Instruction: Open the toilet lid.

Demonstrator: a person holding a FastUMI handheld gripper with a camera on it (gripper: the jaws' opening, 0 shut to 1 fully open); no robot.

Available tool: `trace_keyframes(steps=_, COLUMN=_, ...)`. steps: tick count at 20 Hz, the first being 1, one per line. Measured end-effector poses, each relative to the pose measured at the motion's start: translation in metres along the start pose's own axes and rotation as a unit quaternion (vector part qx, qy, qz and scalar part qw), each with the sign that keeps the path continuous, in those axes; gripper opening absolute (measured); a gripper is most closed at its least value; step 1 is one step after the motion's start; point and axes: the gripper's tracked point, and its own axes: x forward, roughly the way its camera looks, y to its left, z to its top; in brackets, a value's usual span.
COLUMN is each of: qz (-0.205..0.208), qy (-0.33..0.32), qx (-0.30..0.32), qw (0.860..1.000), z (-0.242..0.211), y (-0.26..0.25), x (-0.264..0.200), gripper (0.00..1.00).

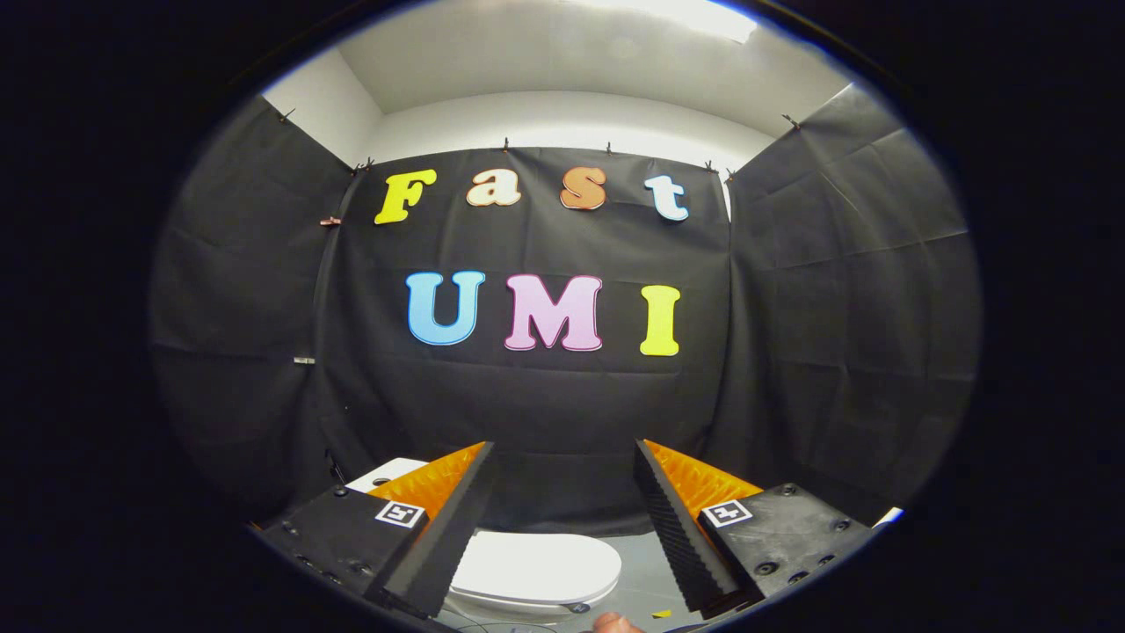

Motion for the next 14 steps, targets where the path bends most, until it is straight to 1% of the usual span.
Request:
trace_keyframes(steps=3, qz=-0.010, qy=-0.020, qx=-0.010, qw=1.000, z=0.009, y=-0.010, x=0.004, gripper=0.98)
trace_keyframes(steps=7, qz=-0.011, qy=-0.046, qx=-0.013, qw=0.999, z=0.004, y=-0.012, x=0.017, gripper=0.98)
trace_keyframes(steps=14, qz=-0.020, qy=-0.045, qx=-0.024, qw=0.999, z=-0.040, y=-0.023, x=0.046, gripper=0.98)
